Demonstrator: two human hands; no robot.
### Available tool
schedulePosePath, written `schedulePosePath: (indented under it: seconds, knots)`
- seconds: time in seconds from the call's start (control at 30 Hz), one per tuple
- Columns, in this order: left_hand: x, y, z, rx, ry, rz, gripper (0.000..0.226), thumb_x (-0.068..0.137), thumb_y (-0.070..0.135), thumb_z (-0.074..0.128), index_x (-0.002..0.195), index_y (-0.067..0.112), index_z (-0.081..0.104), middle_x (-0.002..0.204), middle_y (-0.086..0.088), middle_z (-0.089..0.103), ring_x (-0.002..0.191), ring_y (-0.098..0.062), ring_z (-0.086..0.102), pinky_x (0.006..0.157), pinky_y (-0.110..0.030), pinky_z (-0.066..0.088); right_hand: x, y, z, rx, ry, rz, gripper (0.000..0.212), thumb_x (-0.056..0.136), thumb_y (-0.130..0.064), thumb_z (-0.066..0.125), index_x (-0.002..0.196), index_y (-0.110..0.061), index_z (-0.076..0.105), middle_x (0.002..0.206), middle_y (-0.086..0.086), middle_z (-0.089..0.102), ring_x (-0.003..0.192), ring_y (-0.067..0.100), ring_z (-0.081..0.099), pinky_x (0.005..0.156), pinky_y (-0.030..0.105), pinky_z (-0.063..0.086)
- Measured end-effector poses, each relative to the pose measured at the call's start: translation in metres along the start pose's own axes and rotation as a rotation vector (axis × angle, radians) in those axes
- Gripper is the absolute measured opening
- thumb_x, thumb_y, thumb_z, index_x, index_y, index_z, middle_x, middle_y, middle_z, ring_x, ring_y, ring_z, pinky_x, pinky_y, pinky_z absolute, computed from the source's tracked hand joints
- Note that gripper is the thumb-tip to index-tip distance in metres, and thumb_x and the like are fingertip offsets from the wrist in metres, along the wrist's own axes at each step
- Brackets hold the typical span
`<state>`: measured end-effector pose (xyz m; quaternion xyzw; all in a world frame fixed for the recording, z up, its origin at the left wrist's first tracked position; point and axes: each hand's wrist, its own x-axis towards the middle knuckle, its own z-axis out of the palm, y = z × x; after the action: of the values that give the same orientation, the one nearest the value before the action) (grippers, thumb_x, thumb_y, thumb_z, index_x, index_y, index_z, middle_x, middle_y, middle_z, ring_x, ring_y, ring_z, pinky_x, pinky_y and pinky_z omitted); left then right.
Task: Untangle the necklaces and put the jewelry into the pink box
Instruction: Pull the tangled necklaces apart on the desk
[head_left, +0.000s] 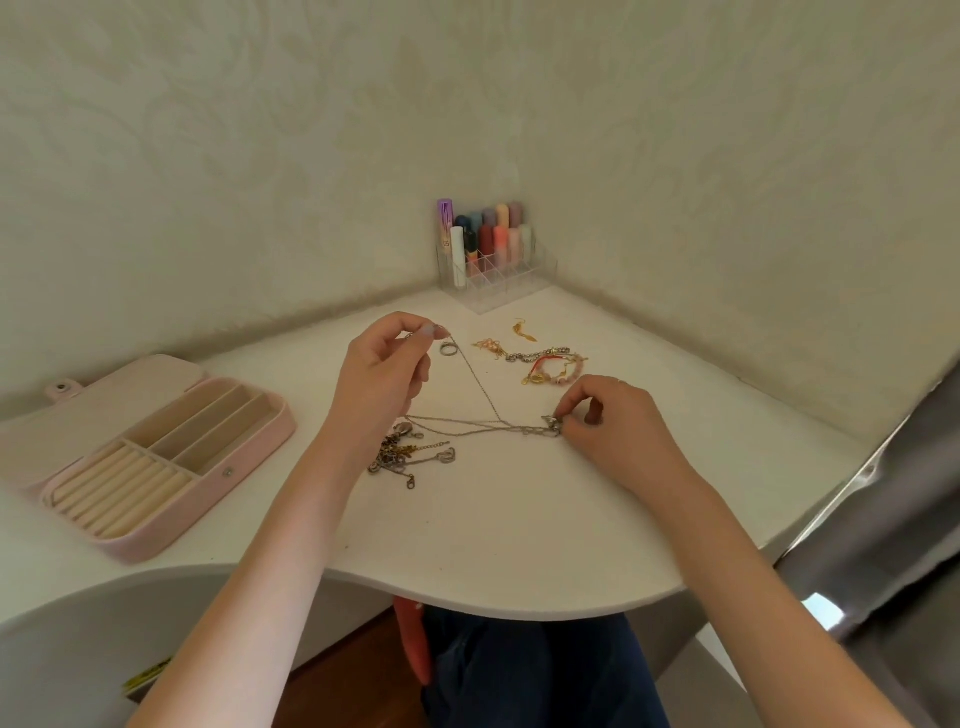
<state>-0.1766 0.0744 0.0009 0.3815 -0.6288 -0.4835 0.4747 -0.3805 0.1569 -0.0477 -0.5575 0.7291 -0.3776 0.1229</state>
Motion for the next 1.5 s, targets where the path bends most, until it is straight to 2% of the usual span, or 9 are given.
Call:
schedulePosePath:
  seconds: [0.13, 0.27, 0.47, 0.8, 0.9, 1.0, 1.13, 1.27, 1.5]
  knots:
    - [0.001, 0.002, -0.002, -0.023, -0.005, -0.017, 0.02, 0.096, 0.019, 0.051, 0.083, 0.02, 0.066, 0.051, 0.004, 0.038, 0.043, -0.009, 0.024, 0.041, -0.018, 0.015, 0.005, 0.006, 0.004, 0.069, 0.011, -0.04, 0.023, 0.083, -0.005, 0.057, 0.089, -0.026, 0.067, 0.079, -0.013, 0.059, 0.057, 0.002, 0.045, 0.058, 0.011, 0.037]
    - [0.0, 0.006, -0.001, -0.032, -0.026, -0.01, 0.02, 0.096, 0.019, 0.051, 0.084, 0.019, 0.066, 0.05, 0.005, 0.038, 0.042, -0.008, 0.024, 0.04, -0.018, 0.015, 0.007, 0.008, 0.012, -0.137, -0.075, -0.141, 0.027, 0.091, -0.024, 0.058, 0.115, -0.033, 0.067, 0.105, -0.01, 0.054, 0.082, 0.01, 0.046, 0.082, 0.031, 0.044]
    - [0.0, 0.009, -0.006, -0.02, -0.007, -0.012, 0.019, 0.096, 0.02, 0.051, 0.084, 0.019, 0.066, 0.05, 0.006, 0.039, 0.041, -0.008, 0.026, 0.039, -0.017, 0.017, 0.008, 0.001, 0.01, -0.138, -0.035, -0.143, 0.016, 0.09, -0.017, 0.059, 0.096, -0.028, 0.069, 0.096, -0.006, 0.054, 0.08, 0.011, 0.047, 0.078, 0.035, 0.047]
    - [-0.001, 0.01, -0.007, -0.012, -0.025, -0.016, 0.019, 0.096, 0.021, 0.051, 0.085, 0.02, 0.066, 0.049, 0.008, 0.04, 0.04, -0.007, 0.026, 0.038, -0.016, 0.018, 0.011, 0.001, 0.009, -0.109, -0.155, -0.053, 0.021, 0.09, -0.034, 0.058, 0.11, -0.039, 0.064, 0.104, -0.014, 0.05, 0.085, 0.004, 0.045, 0.092, 0.034, 0.039]
    - [0.0, 0.011, -0.005, -0.008, -0.037, -0.009, 0.019, 0.097, 0.02, 0.051, 0.085, 0.019, 0.066, 0.049, 0.007, 0.039, 0.04, -0.008, 0.025, 0.037, -0.016, 0.018, 0.009, 0.002, 0.009, -0.043, -0.129, -0.074, 0.015, 0.087, -0.032, 0.064, 0.098, -0.04, 0.069, 0.101, -0.01, 0.054, 0.075, 0.001, 0.042, 0.088, 0.037, 0.041]
    - [0.001, 0.011, -0.007, -0.009, -0.012, -0.014, 0.02, 0.096, 0.02, 0.051, 0.083, 0.021, 0.066, 0.049, 0.006, 0.04, 0.041, -0.008, 0.025, 0.038, -0.016, 0.018, 0.009, 0.0, 0.011, -0.044, -0.092, -0.093, 0.009, 0.084, -0.028, 0.068, 0.084, -0.037, 0.066, 0.096, -0.008, 0.054, 0.084, 0.011, 0.047, 0.087, 0.041, 0.043]
    - [0.0, 0.013, -0.01, 0.062, 0.032, 0.021, 0.021, 0.096, 0.021, 0.052, 0.081, 0.021, 0.066, 0.051, 0.006, 0.041, 0.04, -0.005, 0.03, 0.037, -0.014, 0.022, 0.008, 0.0, 0.011, -0.17, -0.119, -0.118, 0.003, 0.088, -0.027, 0.063, 0.091, -0.026, 0.062, 0.098, -0.004, 0.053, 0.096, 0.019, 0.047, 0.086, 0.036, 0.042]
    - [0.004, 0.009, -0.017, 0.109, 0.147, 0.016, 0.02, 0.094, 0.018, 0.052, 0.08, 0.02, 0.065, 0.047, 0.009, 0.043, 0.04, -0.005, 0.034, 0.038, -0.016, 0.025, 0.006, -0.002, 0.003, 0.236, -0.012, -0.033, 0.01, 0.087, -0.011, 0.063, 0.083, -0.02, 0.06, 0.078, 0.002, 0.063, 0.073, 0.016, 0.056, 0.069, 0.018, 0.041]
    - [0.001, -0.004, -0.016, 0.277, 0.322, 0.077, 0.016, 0.096, 0.013, 0.047, 0.087, 0.015, 0.06, 0.059, -0.005, 0.054, 0.039, -0.003, 0.051, 0.038, -0.019, 0.04, 0.002, -0.008, -0.011, 0.85, 0.063, 0.213, 0.001, 0.084, -0.003, 0.068, 0.084, -0.002, 0.068, 0.069, 0.008, 0.07, 0.059, 0.013, 0.063, 0.064, 0.021, 0.056]
